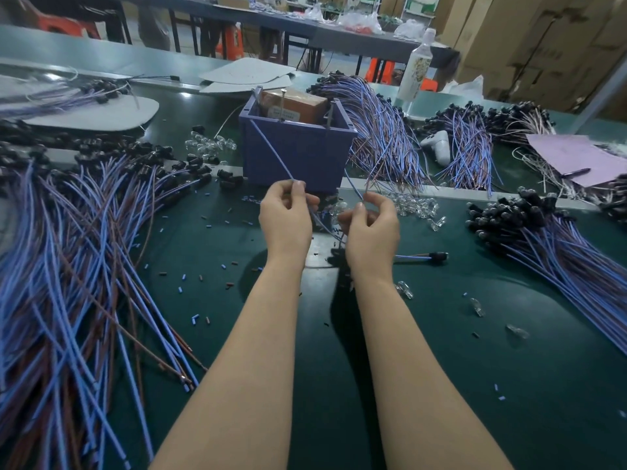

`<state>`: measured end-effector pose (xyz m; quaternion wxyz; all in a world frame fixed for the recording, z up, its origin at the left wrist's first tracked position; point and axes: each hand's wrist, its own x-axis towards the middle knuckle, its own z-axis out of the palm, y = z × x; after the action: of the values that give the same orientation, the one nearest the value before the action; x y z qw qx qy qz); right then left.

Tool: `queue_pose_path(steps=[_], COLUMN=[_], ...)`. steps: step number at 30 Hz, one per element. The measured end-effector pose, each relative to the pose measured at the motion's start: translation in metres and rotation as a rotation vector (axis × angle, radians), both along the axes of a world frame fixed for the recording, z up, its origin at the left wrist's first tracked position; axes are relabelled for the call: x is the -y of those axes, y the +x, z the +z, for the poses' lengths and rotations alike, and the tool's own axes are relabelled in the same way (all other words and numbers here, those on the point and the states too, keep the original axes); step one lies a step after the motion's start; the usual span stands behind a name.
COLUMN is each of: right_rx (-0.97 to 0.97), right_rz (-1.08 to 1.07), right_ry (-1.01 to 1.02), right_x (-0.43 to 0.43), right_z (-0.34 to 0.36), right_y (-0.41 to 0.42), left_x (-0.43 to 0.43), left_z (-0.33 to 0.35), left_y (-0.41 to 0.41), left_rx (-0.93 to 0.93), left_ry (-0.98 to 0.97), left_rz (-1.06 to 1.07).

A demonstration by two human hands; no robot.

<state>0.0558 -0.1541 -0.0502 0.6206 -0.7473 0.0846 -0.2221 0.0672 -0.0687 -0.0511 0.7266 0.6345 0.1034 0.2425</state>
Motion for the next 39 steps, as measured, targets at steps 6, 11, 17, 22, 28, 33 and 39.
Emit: queue_pose_path(steps=[6, 11, 17, 22, 28, 33, 39], right_rx=[0.038, 0.004, 0.0, -0.001, 0.009, 0.003, 0.007], right_rz=[0.058, 0.101, 0.133, 0.149, 0.161, 0.157, 0.154], right_ry=[-0.192, -0.237, -0.252, -0.262, -0.268, -0.271, -0.281], right_x=[-0.003, -0.005, -0.007, -0.007, -0.008, -0.008, -0.01], right_z=[0.001, 0.005, 0.005, 0.006, 0.005, 0.005, 0.005], right_y=[-0.004, -0.007, -0.007, -0.007, -0.008, -0.007, -0.007], left_x=[0.0, 0.001, -0.002, -0.003, -0.003, -0.005, -0.005], left_z=[0.003, 0.001, 0.001, 0.002, 0.002, 0.003, 0.003], left_y=[0.004, 0.003, 0.006, 0.007, 0.007, 0.01, 0.011], left_rx=[0.021, 0.013, 0.007, -0.009, -0.014, -0.009, 0.0], left_ry=[0.16, 0.245, 0.264, 0.253, 0.252, 0.241, 0.235], left_rz=[0.003, -0.033, -0.034, -0.033, -0.036, -0.056, -0.082])
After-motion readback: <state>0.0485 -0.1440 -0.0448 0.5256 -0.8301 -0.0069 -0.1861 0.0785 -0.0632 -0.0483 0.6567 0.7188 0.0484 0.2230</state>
